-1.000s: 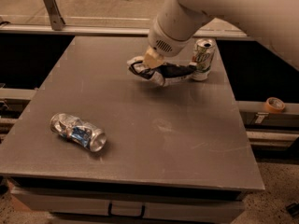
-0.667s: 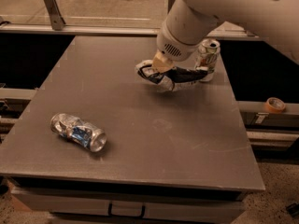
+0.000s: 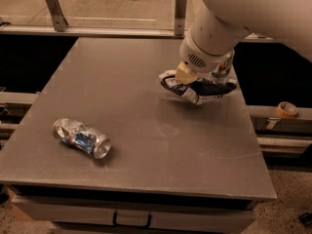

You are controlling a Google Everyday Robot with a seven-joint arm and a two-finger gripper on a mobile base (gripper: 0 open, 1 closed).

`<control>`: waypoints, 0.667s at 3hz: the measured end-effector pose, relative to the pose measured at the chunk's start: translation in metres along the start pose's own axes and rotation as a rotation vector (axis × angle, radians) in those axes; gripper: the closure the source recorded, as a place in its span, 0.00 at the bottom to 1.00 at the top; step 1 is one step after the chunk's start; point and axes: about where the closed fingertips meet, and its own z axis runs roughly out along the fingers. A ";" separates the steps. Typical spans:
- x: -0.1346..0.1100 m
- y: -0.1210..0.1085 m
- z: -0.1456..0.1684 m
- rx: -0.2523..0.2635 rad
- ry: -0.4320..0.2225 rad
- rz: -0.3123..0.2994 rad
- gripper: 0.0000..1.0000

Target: Move blue chip bag near 7up can

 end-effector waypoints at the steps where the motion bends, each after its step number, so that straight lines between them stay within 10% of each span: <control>1: 0.019 0.001 -0.004 0.017 0.009 0.012 1.00; 2: 0.040 -0.008 -0.008 0.038 0.003 0.005 0.82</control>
Offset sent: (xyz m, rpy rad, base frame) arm -0.0121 -0.0685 -0.0075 -0.0254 -0.0597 -0.0132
